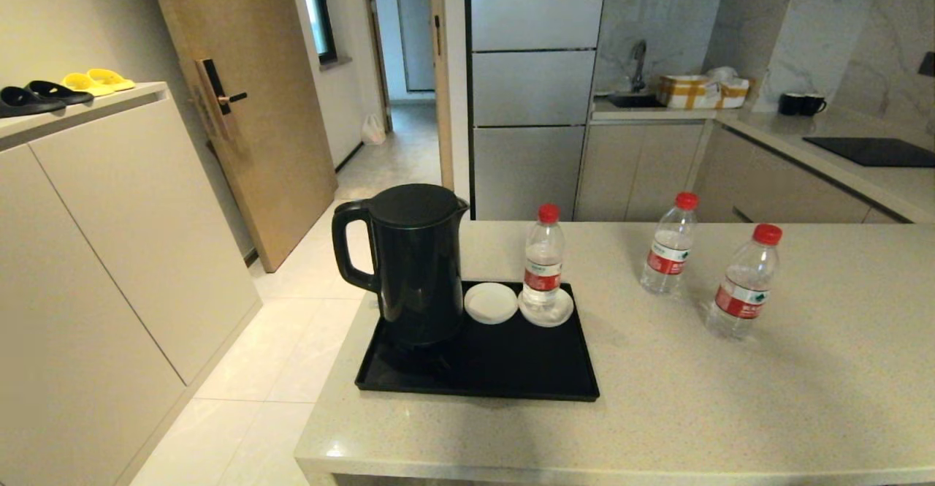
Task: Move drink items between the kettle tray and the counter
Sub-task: Return the bottled water to its original position
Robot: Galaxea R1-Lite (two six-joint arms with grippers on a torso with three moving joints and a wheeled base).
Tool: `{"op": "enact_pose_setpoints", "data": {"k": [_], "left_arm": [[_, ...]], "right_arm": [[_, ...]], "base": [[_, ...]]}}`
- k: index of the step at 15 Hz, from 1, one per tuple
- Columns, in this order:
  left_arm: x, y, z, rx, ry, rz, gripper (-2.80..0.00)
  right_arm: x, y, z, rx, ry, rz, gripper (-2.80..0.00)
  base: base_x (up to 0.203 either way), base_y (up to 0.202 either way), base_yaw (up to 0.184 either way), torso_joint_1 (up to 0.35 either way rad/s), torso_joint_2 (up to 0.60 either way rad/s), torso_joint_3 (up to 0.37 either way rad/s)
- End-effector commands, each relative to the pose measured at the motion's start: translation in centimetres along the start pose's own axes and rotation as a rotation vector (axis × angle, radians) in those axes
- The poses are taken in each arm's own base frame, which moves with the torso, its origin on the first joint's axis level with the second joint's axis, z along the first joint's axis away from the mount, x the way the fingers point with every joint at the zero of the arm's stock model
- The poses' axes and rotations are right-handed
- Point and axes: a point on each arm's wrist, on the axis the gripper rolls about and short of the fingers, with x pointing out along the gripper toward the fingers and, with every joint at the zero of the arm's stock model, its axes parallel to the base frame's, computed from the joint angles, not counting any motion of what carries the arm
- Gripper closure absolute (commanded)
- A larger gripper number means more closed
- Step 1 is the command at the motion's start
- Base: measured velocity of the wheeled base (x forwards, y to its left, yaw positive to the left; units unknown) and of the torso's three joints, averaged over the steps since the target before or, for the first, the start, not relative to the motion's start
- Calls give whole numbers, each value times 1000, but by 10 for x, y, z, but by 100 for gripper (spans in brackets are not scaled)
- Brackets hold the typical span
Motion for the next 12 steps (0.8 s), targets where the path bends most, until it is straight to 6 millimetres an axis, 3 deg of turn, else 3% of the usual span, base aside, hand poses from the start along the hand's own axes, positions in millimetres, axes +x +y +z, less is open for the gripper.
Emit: {"op": "enact_pose_setpoints", "data": {"k": [1,5,8,9,10,12], "left_arm": [[0,0,0,0,1,1,0],[0,0,0,0,1,1,0],[0,0,0,0,1,1,0],[0,0,0,0,1,1,0],[0,0,0,0,1,1,0],[0,0,0,0,1,1,0]], "right_arm": [[83,-1,16,14,244,3,0],[189,-1,-2,24,281,49,0],[246,-13,-17,35,294,29,0],[259,-22,-8,32,265,2,-280],[271,-29,7,28,231,-18,-280],[298,-41,15,27,269,-66,-280]], "base": [[0,0,0,0,0,0],[0,0,0,0,0,0],[0,0,0,0,0,0],[0,0,0,0,0,0],[0,0,0,0,0,0],[0,0,0,0,0,0]]}}
